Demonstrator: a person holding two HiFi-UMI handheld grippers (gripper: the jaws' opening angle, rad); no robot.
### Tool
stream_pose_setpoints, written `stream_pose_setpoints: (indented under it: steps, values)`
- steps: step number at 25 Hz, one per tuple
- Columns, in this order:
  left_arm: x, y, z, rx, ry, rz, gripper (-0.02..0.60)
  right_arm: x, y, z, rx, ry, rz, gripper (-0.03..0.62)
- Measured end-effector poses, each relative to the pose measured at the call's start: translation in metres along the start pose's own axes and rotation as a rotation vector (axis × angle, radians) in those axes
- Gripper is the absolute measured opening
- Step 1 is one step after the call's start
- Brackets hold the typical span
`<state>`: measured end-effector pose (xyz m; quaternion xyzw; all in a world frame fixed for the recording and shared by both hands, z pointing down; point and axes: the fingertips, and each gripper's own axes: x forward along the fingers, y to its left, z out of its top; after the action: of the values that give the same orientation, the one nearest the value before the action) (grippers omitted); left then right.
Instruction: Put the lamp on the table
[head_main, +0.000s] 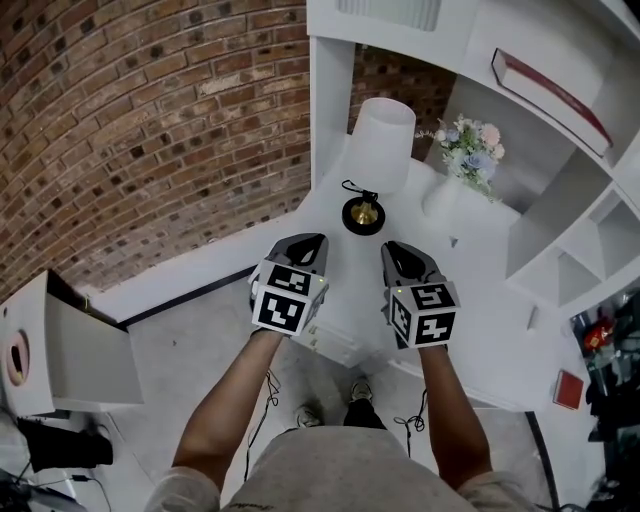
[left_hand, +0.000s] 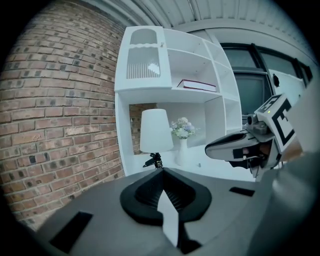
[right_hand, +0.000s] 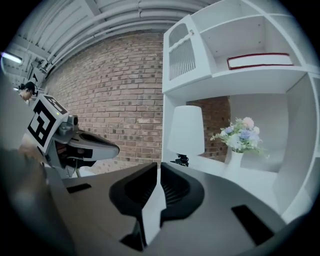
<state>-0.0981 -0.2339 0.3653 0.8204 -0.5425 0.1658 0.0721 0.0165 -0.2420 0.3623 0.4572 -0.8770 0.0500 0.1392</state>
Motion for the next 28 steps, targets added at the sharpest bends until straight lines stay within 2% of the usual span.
stream_pose_setpoints:
  steps: [5,15,28]
  values:
    - [-0.007,-0.004,-0.006,0.004,0.020,-0.041,-0.005,-0.011,0.006,0.001,0.032,-0.016,-0.005,0.011]
    - [-0.023,-0.004,-0.012,-0.017,0.023,-0.056,-0.005,-0.027,0.019,0.012,0.052,-0.053,0.020,0.003]
    - [-0.031,-0.005,-0.016,-0.053,0.017,-0.062,-0.005,-0.037,0.022,0.014,0.054,-0.067,0.008,0.003]
